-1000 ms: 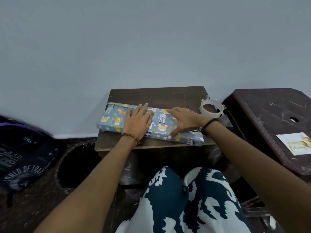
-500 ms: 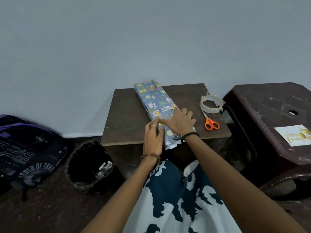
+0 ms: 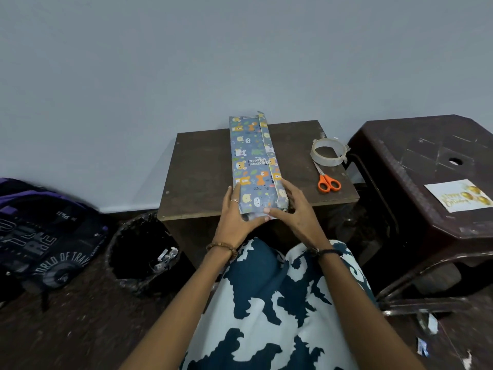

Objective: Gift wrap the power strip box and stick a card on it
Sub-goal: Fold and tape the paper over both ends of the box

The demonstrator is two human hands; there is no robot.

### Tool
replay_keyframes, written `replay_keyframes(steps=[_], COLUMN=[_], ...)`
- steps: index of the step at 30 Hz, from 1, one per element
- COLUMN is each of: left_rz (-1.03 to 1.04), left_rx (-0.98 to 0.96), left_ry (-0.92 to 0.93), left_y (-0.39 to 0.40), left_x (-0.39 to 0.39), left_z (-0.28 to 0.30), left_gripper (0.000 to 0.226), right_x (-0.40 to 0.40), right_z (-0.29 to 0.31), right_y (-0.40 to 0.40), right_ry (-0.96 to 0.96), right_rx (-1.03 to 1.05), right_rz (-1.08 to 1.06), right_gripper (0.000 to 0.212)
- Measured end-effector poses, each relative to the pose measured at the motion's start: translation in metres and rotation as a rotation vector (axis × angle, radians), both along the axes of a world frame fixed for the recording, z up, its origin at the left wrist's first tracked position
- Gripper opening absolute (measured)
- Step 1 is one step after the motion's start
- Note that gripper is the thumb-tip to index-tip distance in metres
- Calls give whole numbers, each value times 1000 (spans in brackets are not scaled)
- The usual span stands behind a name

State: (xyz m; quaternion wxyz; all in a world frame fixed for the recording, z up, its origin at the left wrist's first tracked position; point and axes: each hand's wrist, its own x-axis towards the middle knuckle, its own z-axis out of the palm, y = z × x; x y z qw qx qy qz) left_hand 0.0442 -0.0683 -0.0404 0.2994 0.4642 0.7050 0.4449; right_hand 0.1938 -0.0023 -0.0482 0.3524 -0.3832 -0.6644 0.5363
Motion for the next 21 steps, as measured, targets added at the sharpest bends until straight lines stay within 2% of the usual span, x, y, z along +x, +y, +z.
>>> replay_keyframes(steps=[3, 6, 8, 11, 14, 18, 21], left_rz=[120, 269, 305, 315, 337, 333, 355], left_rx=[63, 73, 95, 124, 47, 9, 32], left_ry=[165, 269, 243, 188, 186, 139, 94], left_y=[-2, -2, -4, -7, -8, -5, -4], left_x=[5, 14, 20, 22, 22, 23, 25], left_z=[-2, 3, 4, 4, 5, 6, 1], left_gripper=[68, 48, 48, 58, 66, 59, 48], right_x=[-3, -5, -6, -5, -2, 0, -1], right_z=[-3, -4, -3, -2, -4, -3, -4], right_y=[-4, -7, -8, -10, -10, -11, -12], right_ry=[-197, -369, -428, -420, -349, -287, -301], right_rx=[225, 422, 475, 507, 503, 478, 463], right_rz=[-47, -151, -196, -225, -212, -198, -215], right_gripper=[75, 62, 55, 45, 42, 43, 33])
